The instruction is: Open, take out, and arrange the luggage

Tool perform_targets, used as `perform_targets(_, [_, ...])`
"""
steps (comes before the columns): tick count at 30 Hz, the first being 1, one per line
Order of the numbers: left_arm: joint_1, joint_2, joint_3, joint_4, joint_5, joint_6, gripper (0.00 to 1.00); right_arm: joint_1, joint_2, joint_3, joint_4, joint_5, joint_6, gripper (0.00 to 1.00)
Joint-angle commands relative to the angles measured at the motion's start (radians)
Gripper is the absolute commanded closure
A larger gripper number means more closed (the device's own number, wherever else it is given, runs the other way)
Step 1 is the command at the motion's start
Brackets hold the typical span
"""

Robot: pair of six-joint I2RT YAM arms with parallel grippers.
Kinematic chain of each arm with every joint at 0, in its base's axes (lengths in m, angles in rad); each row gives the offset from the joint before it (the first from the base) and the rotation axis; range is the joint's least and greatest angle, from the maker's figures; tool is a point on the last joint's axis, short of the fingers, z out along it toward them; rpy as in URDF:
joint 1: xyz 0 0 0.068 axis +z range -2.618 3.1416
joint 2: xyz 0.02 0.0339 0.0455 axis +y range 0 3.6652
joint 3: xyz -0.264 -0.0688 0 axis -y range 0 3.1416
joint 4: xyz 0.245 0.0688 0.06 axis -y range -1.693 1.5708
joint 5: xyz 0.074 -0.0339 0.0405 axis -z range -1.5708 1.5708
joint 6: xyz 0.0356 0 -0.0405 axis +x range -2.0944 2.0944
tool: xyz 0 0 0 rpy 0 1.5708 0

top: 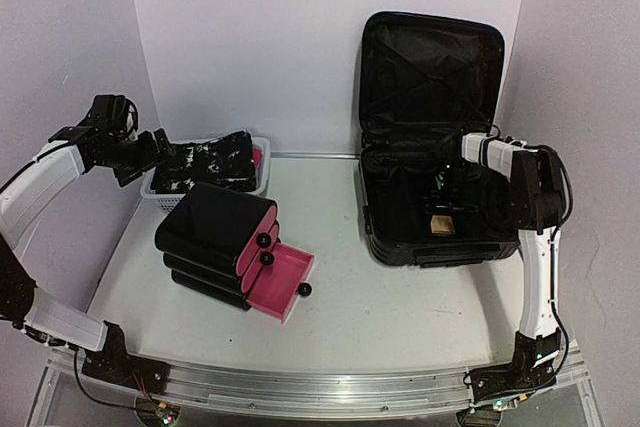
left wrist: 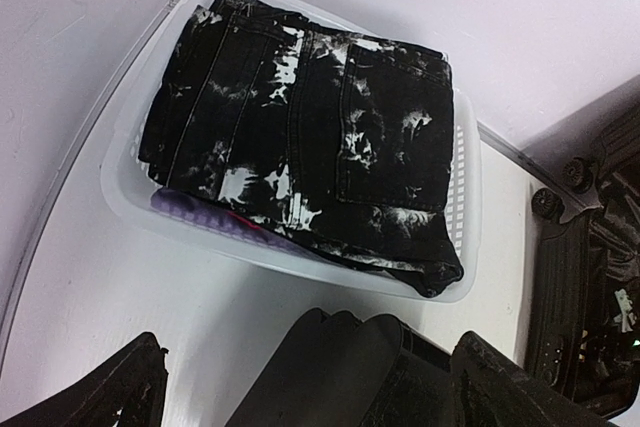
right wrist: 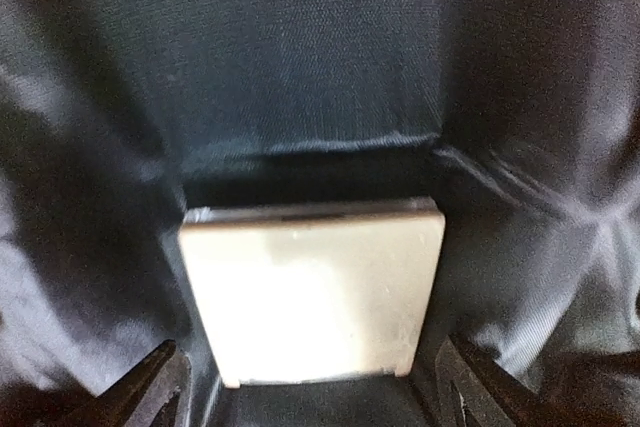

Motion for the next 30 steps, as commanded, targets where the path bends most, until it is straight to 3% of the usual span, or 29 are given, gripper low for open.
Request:
perform_targets(1, [0.0, -0.031, 0.005, 0.008, 0.003, -0.02, 0.01, -0.006, 0.035, 0.024, 0.024, -0.001, -0.015, 0.14])
perform_targets(5, [0.0, -0.007, 0.027, 0.008, 0.011, -0.001, 0.01, -0.005, 0.048, 0.023, 0.033, -0.013, -0.023, 0.17])
perform_targets(12, [0.0, 0.019, 0.033, 0.009, 0.011, 0.021, 0.01, -0.006, -0.002, 0.014, 0.035, -0.015, -0.008, 0.33])
perform_targets(20, [0.0, 0.024, 0.061, -0.002, 0.036, 0.036, 0.01, -0.005, -0.182, 0.051, 0.034, -0.061, -0.04, 0.36])
perform_targets(24, [0.0, 0.047, 0.078, -0.003, 0.046, 0.091, 0.01, -0.006, -0.233, 0.059, 0.082, -0.198, -0.069, 0.38])
perform_targets(30, [0.0, 0.107, 0.129, 0.001, 0.085, 0.173, 0.02, 0.013, -0.385, -0.127, 0.378, -0.476, -0.099, 0.43])
